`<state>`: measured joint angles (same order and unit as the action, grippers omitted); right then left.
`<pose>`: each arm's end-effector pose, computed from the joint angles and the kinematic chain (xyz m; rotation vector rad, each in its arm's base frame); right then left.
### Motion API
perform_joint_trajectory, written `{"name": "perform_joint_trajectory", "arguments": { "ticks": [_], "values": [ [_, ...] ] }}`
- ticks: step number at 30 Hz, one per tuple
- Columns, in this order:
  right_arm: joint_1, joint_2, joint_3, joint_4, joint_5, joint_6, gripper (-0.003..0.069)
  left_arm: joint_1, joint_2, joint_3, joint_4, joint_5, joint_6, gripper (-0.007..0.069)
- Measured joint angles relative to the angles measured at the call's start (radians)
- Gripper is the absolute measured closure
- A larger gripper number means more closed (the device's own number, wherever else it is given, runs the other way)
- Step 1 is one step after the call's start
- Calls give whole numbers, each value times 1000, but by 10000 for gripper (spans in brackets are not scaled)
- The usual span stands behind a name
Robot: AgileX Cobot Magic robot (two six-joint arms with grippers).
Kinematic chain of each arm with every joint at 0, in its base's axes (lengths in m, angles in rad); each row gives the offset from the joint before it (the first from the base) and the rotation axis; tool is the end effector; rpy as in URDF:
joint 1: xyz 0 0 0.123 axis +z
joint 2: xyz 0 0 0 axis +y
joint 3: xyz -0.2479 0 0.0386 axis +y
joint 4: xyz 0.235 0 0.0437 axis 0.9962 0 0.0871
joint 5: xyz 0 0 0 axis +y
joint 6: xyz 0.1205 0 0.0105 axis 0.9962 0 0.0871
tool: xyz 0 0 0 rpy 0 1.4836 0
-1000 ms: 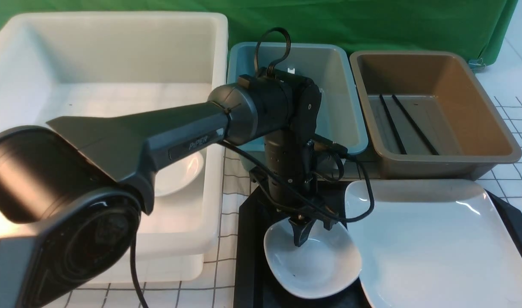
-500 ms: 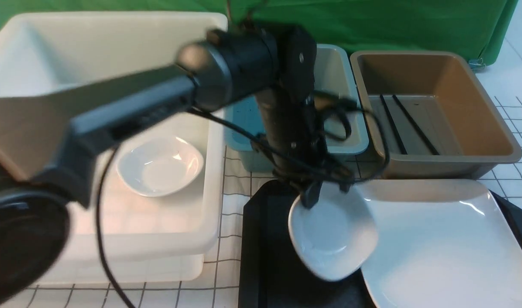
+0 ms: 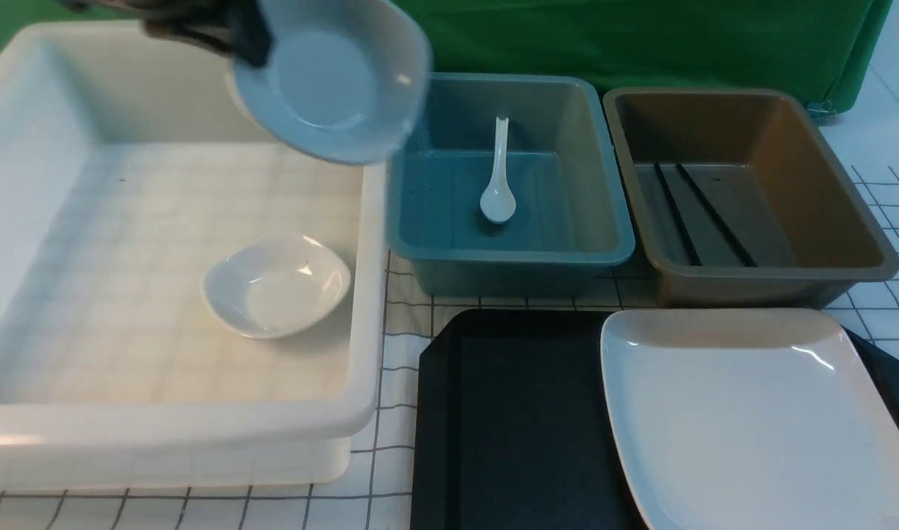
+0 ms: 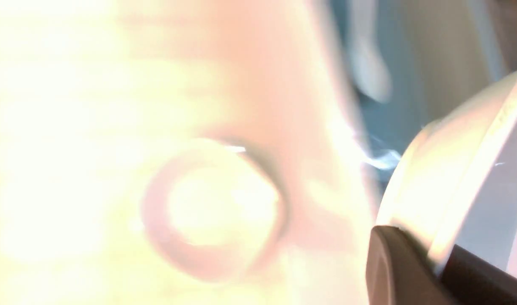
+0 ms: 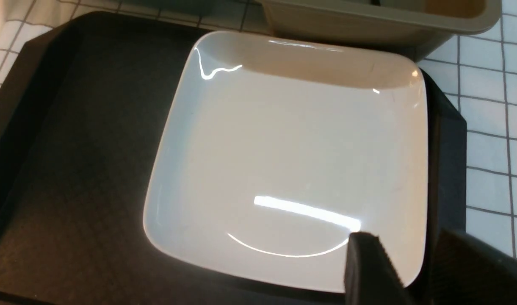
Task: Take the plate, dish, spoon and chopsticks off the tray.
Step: Use the left arm to put the small plate into the large storage box on the left
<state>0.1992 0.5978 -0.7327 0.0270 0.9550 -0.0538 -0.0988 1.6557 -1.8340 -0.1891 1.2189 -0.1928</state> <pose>0.1305 0.0291 0.2884 -0.2843 2.2881 0.1079 0.3486 -0.0560 0.3547 -0.1300 2.5327 -0.3670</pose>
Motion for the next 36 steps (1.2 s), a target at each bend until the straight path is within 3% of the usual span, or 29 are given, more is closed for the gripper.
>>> {"name": "perform_joint_trajectory", "arguments": {
  "ticks": [3,7,12,19,26,32,36],
  "values": [
    [0,0,0,0,0,0,419,141,4,72,-41,-8,-39,615],
    [0,0,0,0,-5,0,419,217,15,198,-54,-55,-55,615],
    [0,0,0,0,-11,0,419,226,58,340,-90,-141,-135,615],
    [0,0,0,0,-32,5,419,218,141,406,-268,-251,-246,613],
    [0,0,0,0,-49,27,419,181,188,415,-210,-250,-387,578],
    [0,0,0,0,-60,27,419,165,223,422,-210,-277,-416,466],
    [0,0,0,0,-63,28,419,165,225,422,-209,-243,-417,316]
  ]
}}
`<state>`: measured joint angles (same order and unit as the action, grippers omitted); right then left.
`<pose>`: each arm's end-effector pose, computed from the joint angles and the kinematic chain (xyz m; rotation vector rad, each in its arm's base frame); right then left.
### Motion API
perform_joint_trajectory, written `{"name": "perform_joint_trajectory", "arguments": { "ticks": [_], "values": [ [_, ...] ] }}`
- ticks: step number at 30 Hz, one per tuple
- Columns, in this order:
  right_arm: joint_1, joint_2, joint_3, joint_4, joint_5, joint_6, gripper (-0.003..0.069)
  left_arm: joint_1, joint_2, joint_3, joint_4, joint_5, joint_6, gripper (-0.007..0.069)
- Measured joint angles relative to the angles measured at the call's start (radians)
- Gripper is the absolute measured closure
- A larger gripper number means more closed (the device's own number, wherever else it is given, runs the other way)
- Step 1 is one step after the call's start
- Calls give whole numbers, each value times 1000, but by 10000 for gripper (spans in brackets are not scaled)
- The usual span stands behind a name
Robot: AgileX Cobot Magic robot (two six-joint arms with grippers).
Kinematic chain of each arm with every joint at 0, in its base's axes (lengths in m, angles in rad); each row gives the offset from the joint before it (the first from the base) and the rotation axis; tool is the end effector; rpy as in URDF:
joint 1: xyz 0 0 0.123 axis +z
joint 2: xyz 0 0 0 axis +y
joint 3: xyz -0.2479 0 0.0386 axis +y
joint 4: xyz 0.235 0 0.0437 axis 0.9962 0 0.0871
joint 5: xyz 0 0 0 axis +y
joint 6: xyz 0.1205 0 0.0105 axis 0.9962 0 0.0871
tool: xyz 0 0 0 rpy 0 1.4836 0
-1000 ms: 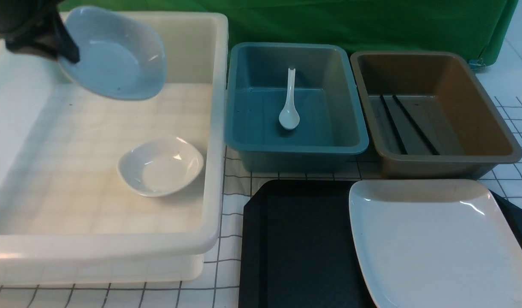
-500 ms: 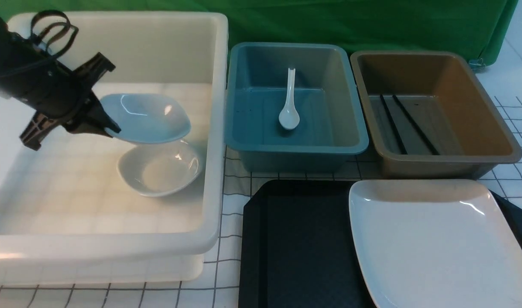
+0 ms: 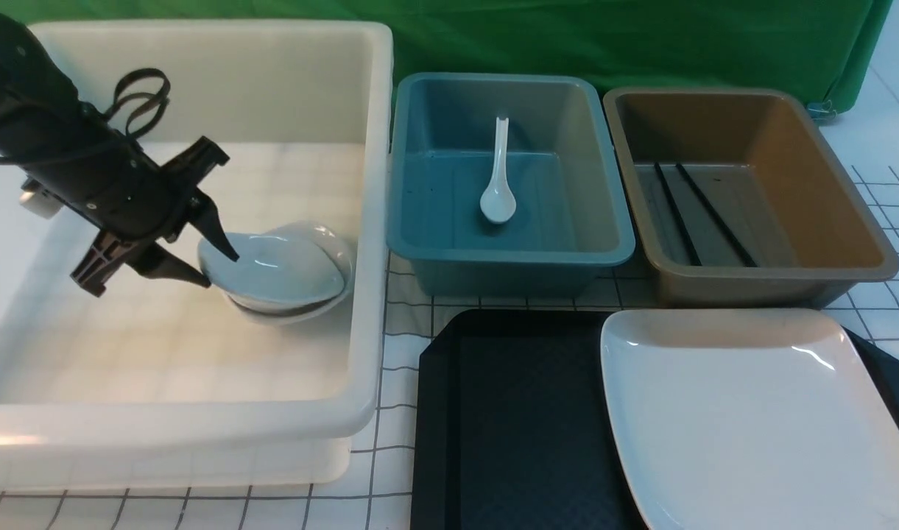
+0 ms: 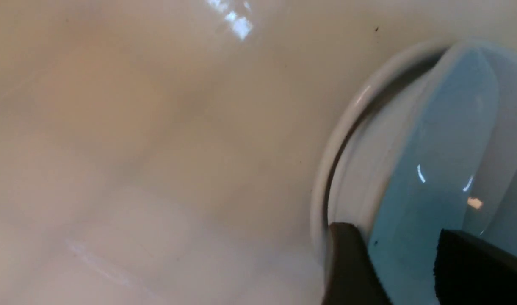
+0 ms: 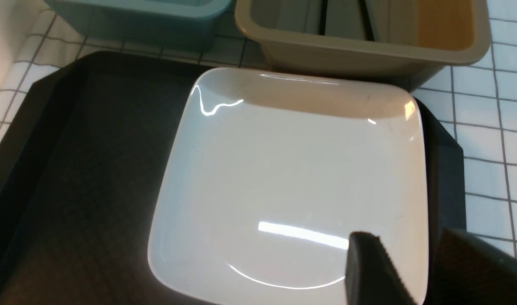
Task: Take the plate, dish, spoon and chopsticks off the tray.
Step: Use the left arm to put the small plate into the large storage box on the left
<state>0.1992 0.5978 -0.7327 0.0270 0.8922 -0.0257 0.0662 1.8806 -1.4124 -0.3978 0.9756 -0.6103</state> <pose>0.1353 0.0299 0.2942 -0.2442 2.2303 0.1266 0.3721 -0.0142 0.1693 -1.2481 2.6998 -0.5962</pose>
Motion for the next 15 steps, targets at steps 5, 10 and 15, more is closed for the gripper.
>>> {"name": "perform_joint_trajectory", "arguments": {
  "ticks": [5,10,15],
  "values": [
    [0,0,0,0,-8,0,419,0,3,0,30,38,0,179],
    [0,0,0,0,-9,0,419,0,6,0,97,18,0,103],
    [0,0,0,0,-9,0,419,0,31,0,117,-49,0,95]
  ]
}}
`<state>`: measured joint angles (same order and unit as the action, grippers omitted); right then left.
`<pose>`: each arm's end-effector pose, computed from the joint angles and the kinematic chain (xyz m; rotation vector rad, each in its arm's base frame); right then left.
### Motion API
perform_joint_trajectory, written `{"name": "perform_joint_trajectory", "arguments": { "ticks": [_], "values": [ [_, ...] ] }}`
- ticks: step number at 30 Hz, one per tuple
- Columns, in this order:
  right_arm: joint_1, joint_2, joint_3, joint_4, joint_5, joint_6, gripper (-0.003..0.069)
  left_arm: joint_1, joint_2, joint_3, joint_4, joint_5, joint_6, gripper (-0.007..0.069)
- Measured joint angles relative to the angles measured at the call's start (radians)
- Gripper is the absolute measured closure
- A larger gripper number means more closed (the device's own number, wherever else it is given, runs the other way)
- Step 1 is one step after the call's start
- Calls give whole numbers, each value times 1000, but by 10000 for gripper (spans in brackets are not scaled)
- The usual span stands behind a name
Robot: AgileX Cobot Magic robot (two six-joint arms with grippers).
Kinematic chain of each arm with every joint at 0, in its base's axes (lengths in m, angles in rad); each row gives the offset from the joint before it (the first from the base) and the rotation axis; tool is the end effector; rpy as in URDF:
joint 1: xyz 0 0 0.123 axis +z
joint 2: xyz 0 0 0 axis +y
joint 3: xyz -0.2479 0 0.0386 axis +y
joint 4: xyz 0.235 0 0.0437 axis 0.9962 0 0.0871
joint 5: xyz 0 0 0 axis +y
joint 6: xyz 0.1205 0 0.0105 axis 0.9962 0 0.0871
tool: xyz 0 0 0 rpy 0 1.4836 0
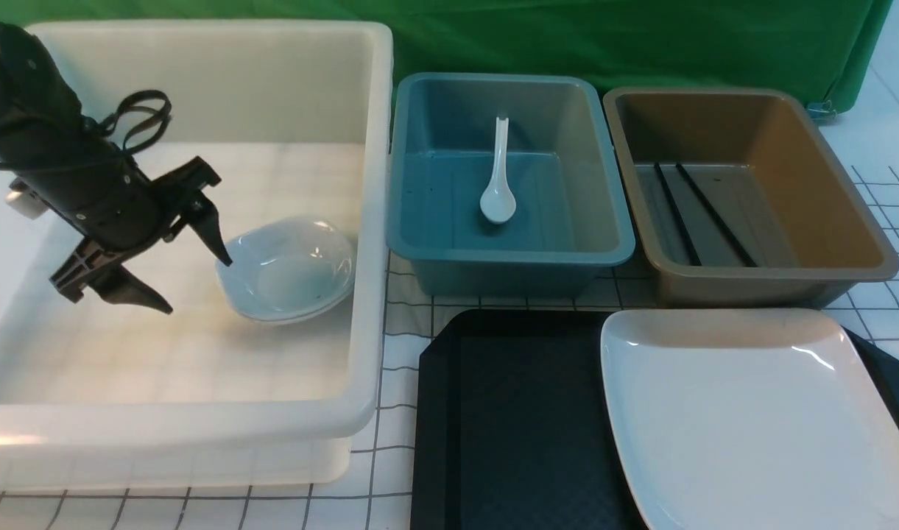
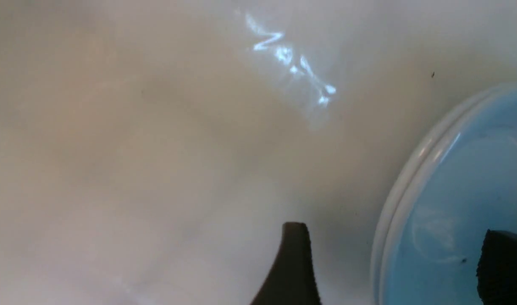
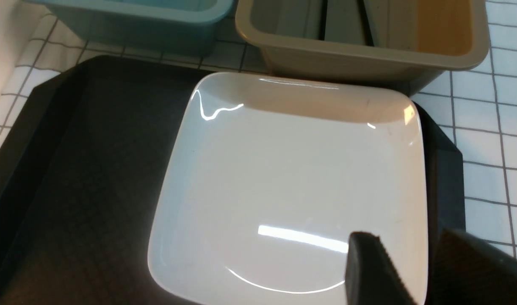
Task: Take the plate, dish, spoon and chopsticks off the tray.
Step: Use the left arm to grab a plate from the dinner plate
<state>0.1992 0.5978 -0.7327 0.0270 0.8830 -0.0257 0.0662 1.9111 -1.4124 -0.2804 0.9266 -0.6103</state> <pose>0.1360 0.0300 0.2951 -0.2430 2.2211 0.1272 0.3767 -0.0019 0.1555 -1.1759 2.7079 -0.4406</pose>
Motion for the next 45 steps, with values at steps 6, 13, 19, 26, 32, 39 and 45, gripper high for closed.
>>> {"name": "perform_joint_trajectory", "arguments": {
  "ticks": [6,13,19,26,32,39,45],
  "values": [
    [0,0,0,0,0,0,419,0,80,0,-88,-46,71,112],
    [0,0,0,0,0,0,419,0,131,0,-168,-94,222,242],
    [0,0,0,0,0,0,419,0,131,-2,-184,-114,345,528],
    [0,0,0,0,0,0,419,2,123,-7,-218,-174,610,558],
    [0,0,0,0,0,0,419,3,123,-11,-223,-187,789,558],
    [0,0,0,0,1,1,419,1,119,-16,-217,-189,936,557],
    [0,0,0,0,1,5,419,-1,118,-17,-217,-210,1021,556]
  ]
}}
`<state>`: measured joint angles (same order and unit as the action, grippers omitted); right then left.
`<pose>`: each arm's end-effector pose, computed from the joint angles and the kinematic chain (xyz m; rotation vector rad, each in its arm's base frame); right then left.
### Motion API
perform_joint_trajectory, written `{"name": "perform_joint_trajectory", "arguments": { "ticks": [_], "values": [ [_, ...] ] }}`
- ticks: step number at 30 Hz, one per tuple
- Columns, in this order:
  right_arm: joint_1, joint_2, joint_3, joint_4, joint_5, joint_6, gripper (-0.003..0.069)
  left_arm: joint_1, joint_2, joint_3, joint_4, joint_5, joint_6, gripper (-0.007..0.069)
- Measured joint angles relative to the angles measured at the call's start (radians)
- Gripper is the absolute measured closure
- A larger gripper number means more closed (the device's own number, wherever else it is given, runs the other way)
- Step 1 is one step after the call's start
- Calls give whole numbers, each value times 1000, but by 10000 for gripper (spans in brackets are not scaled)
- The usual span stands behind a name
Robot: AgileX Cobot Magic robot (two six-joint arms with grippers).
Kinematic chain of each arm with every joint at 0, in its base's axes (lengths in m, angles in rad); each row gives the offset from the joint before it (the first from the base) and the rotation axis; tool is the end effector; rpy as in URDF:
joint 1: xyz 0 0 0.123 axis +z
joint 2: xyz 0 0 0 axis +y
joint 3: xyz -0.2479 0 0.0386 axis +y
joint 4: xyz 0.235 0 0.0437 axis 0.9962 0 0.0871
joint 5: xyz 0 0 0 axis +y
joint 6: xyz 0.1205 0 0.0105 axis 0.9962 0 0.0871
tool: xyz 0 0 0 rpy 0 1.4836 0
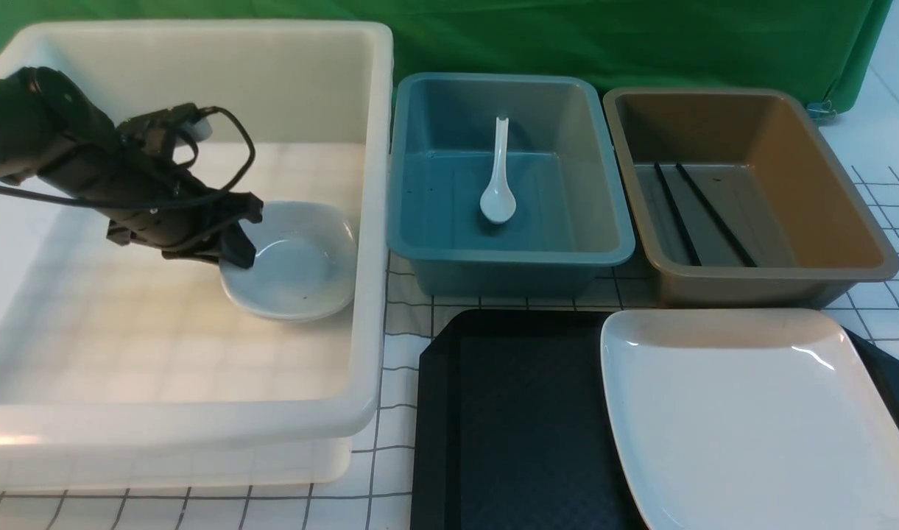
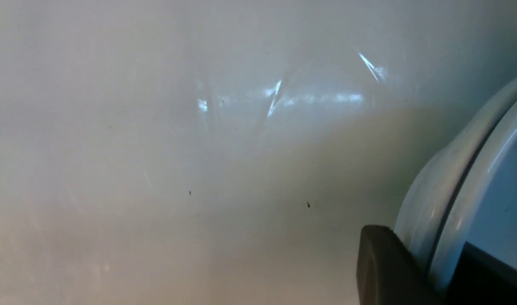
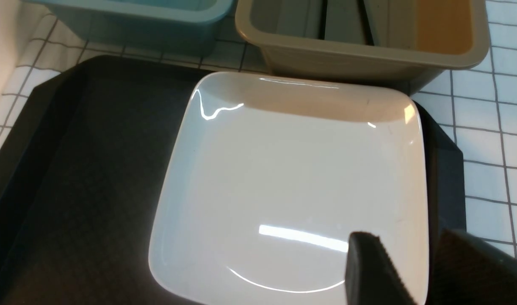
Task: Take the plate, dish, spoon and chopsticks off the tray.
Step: Use the left arm to grab a plate from the dinner plate
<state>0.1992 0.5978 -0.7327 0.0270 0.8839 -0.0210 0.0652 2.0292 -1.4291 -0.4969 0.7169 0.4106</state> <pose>0.1359 0.0300 0.2950 -0.2379 2.2227 0.1297 0.4097 -0.0112 0.1260 0.0312 2.6982 -0.4086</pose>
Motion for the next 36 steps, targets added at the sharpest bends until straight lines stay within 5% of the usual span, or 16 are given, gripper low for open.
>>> {"name": "perform_joint_trajectory", "arguments": {
  "ticks": [7,18,23,28,31,33,36],
  "values": [
    [0,0,0,0,6,21,419,-4,2,0,45,-60,63,484],
    [0,0,0,0,19,21,419,-3,-16,11,133,-78,80,148],
    [0,0,0,0,19,21,419,-3,-99,10,186,-77,79,102],
    [0,0,0,0,19,21,419,-3,-151,7,224,-83,45,197],
    [0,0,0,0,19,21,419,-3,-146,7,295,-86,-52,316],
    [0,0,0,0,25,21,419,-3,-126,7,435,-90,-233,508],
    [0,0,0,0,35,21,419,-1,-96,7,556,-93,-363,599]
  ]
}}
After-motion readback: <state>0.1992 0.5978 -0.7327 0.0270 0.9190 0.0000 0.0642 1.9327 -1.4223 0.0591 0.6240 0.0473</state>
